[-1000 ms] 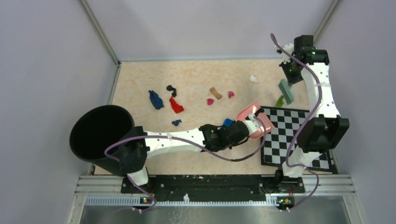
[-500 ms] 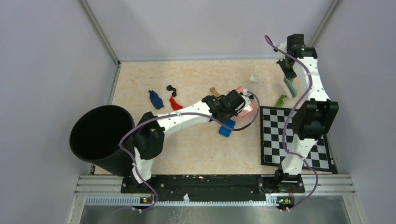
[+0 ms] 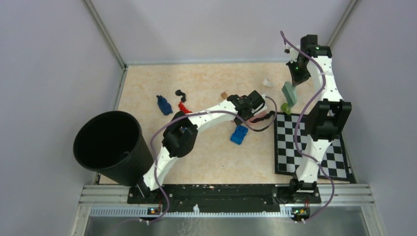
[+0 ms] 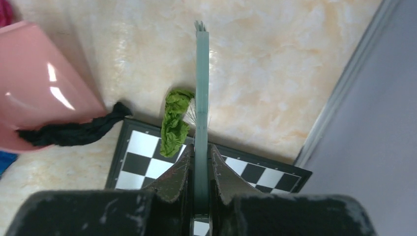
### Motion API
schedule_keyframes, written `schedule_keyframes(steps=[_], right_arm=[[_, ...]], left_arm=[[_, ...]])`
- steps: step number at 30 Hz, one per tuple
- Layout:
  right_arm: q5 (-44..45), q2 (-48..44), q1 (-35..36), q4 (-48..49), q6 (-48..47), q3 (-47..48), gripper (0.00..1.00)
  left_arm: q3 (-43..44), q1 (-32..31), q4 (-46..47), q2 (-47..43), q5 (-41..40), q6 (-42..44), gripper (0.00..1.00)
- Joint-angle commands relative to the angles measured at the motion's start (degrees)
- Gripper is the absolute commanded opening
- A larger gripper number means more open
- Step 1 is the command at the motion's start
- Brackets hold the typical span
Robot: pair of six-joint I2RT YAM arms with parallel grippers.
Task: Sweep away the paper scraps from the table
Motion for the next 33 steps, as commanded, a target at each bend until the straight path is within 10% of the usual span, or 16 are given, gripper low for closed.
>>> schedule_keyframes(steps=[1,33], right_arm=[[-7.4,-0.3,-0.4,-2.5,3.7,1.3,0.00],[-24.7,-11.8,1.8,-7.0,5.9,-1.6,0.00]], left_arm=[[3.6,0.4,-1.4,1.6,0.6,1.1,0.00],[-1.8,2.1,4.0,0.4,8.3,-2.1,0.00]])
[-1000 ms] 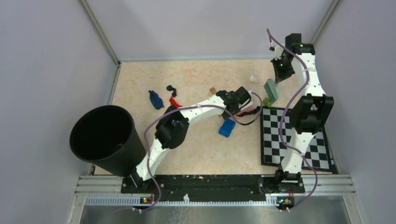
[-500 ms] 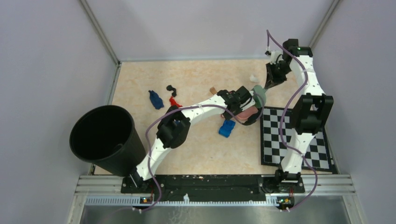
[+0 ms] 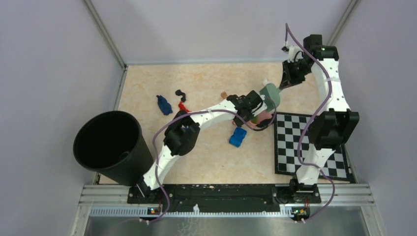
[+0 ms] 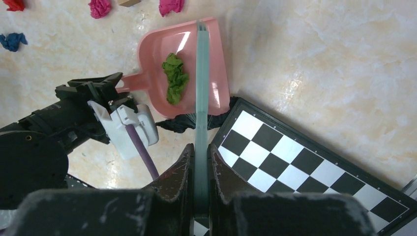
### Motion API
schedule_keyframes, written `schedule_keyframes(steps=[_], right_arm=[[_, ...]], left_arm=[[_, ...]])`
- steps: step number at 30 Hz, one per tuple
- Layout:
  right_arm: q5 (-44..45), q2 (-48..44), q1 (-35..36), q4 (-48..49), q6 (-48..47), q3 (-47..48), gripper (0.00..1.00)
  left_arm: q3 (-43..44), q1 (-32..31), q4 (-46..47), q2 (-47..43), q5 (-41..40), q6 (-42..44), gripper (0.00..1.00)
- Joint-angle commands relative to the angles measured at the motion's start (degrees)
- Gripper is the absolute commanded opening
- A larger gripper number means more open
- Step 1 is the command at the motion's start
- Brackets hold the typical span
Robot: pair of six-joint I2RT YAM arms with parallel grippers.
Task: Sweep away the paper scraps from the table
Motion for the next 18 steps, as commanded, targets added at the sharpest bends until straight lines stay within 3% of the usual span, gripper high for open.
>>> schedule_keyframes(steps=[1,8,14,18], right_arm=[[-1.5,-3.0,0.4,-0.9,-0.6,3.3,0.00],[6.0,-7.1,1.0,-2.3,-4.0,-3.2,0.00],[12.3,-12.0,5.9,2.7,-3.6,-12.4,0.00],[12.1,-11.6,7.8,4.2,-2.0,-15.8,0.00]], left_arm=[[-4.5,0.8,4.1,-4.5,0.9,-1.2,0.00],[-4.6,0.7,-3.1,-6.4,-1.4,4.7,0.00],[-7.4,0.6,-4.8,-8.8,-0.1,7.3,0.00],[-6.9,0.6,-5.5,-8.6,0.0,7.7,0.00]])
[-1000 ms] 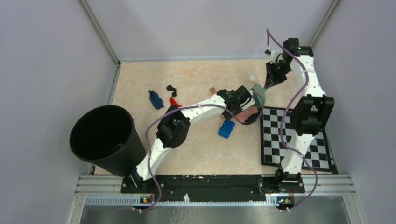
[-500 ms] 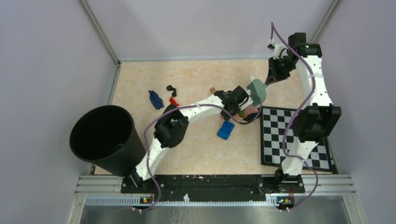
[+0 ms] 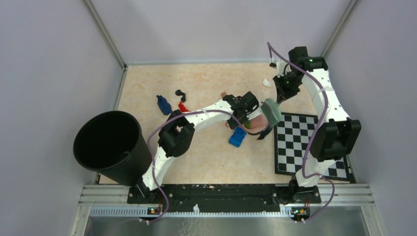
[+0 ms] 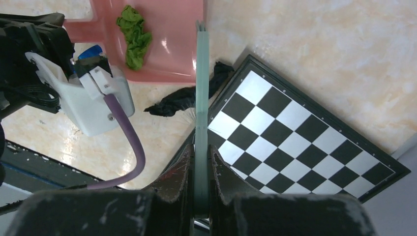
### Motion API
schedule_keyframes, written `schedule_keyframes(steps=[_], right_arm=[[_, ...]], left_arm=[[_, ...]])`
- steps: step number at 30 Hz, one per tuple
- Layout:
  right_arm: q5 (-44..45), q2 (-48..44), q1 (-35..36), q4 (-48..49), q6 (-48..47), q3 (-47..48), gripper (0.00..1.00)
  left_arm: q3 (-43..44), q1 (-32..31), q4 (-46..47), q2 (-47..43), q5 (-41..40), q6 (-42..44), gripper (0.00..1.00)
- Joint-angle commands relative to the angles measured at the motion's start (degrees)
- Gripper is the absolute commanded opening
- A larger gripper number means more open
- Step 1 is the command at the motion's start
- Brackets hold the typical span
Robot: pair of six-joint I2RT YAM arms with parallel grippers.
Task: Sweep away the paper scraps from the table
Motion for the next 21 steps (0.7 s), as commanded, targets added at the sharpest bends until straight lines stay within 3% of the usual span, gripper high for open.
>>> schedule_keyframes(steps=[1,11,21], right_arm=[[1.6,-2.0,1.8,4.5,1.7,-3.1,0.00],[1.4,-1.9,3.2,10.8,4.8,-8.4,0.00],[0.6,1.1,3.5,16.7,6.0,-5.7,0.00]], left_arm=[[-0.1,0.0,-2.9,-3.0,0.6,2.1,0.00],[-2.3,0.0,-3.2,-4.0,0.6,2.7,0.00],[-6.4,4.6,-2.0,-10.9,2.4,6.5,0.00]])
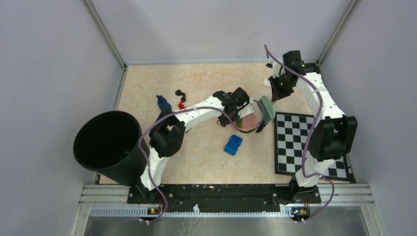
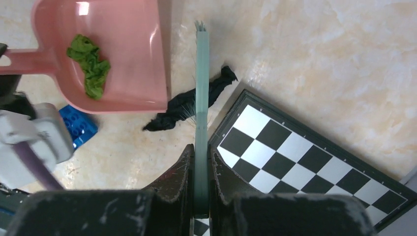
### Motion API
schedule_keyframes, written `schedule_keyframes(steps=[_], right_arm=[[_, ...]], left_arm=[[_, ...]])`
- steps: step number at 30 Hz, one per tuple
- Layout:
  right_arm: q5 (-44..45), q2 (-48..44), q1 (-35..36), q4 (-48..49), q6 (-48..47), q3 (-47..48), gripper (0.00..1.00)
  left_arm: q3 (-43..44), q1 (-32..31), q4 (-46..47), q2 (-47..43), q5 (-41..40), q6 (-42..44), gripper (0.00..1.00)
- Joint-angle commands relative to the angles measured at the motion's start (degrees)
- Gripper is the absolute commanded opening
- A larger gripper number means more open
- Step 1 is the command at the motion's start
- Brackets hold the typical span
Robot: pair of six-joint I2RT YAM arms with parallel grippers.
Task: Sweep away the paper scraps from the table
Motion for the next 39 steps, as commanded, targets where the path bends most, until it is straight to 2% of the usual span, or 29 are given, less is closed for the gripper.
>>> schedule_keyframes(steps=[1,9,12,16,21,26,34,39], right_arm=[[-2.2,1.7,0.8,4.4,1.9,2.9,0.00],[-8.7,-0.2,2.1,6.2,3.9,6.9,0.00],[-5.4,-2.6,2.1,6.0,2.9,7.2,0.00],[2.2,-4.8,2.1,4.5,2.1,6.5,0.00],[8.1,-5.0,2.1,6.9,0.8,2.4,0.00],[5.2,-2.0,2.8,7.4,1.9,0.1,0.00],[-3.7,0.4,7.6,6.3,5.0,-1.6,0.00],[-7.4,0.5,8.0,5.4,6.5,-1.9,0.00]], left_arm=[[-1.3,1.8,0.4,-5.8,1.0,1.7,0.00],[-4.1,2.0,-1.3,-7.6,0.6,-2.3,0.00],[-3.4,2.0,-5.3,-7.4,-0.3,-7.1,0.00],[-3.9,1.9,-11.5,-8.0,2.4,-12.7,0.00],[-6.9,1.9,-13.8,-10.1,5.0,-16.7,0.00],[-8.3,1.9,-13.4,-11.7,6.0,-16.9,0.00],[-5.4,1.8,-16.4,-8.5,7.2,-16.2,0.00],[-4.5,1.8,-17.7,-11.2,5.5,-18.1,0.02]])
